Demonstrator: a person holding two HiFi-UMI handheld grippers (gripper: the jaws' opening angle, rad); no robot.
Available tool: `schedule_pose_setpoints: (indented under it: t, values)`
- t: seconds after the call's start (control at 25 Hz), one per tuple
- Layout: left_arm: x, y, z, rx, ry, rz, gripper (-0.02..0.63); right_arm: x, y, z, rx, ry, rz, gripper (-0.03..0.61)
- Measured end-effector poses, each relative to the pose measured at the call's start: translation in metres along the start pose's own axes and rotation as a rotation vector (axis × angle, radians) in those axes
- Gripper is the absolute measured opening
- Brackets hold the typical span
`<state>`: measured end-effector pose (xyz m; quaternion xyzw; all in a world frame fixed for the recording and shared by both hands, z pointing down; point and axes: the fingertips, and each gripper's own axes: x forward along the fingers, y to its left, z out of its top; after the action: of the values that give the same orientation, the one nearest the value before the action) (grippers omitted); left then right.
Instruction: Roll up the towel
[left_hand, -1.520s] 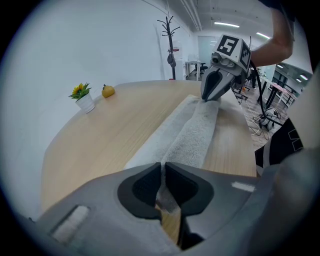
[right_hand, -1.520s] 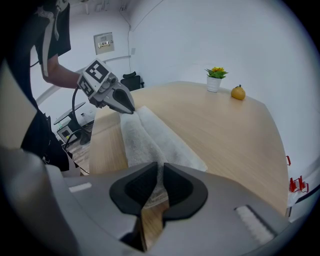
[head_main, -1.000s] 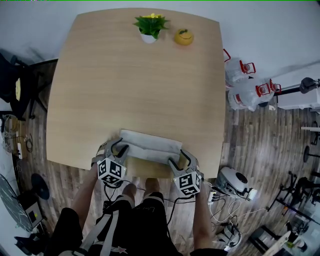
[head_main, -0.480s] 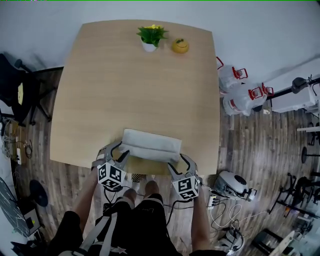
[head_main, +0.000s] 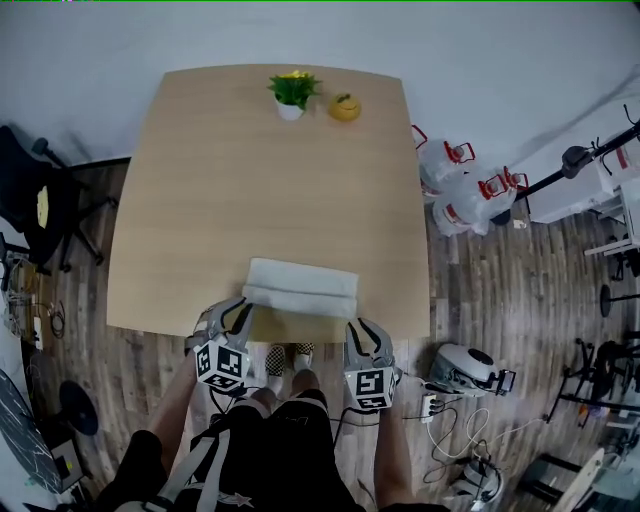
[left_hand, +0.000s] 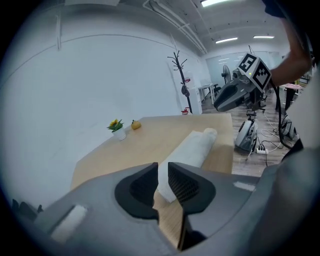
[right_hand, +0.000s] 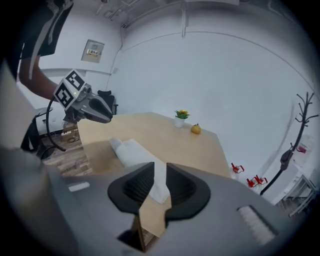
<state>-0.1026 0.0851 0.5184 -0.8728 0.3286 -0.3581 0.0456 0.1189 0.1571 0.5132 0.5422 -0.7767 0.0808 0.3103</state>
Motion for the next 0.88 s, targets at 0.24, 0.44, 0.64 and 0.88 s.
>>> schedule_pose_setpoints:
  t: [0.24, 0.44, 0.64, 0.88]
  values:
    - [-0.024, -0.012, 0.007, -0.005, -0.041, 0.009, 0.009, -0.026, 0.018, -0.006, 0.061, -0.014, -0.062, 0.005]
    - [-0.029, -0.026, -0.001, 0.029, -0.038, -0.038, 0.009, -0.03, 0.032, -0.014, 0.056, 0.005, -0.053, 0.005]
    - [-0.026, -0.035, -0.012, 0.036, -0.02, -0.049, 0.009, -0.028, 0.039, -0.022, 0.034, 0.019, -0.04, 0.005]
    - [-0.014, -0.033, -0.019, -0.015, 0.008, -0.029, 0.011, -0.013, 0.037, -0.023, 0.022, 0.021, -0.021, 0.005]
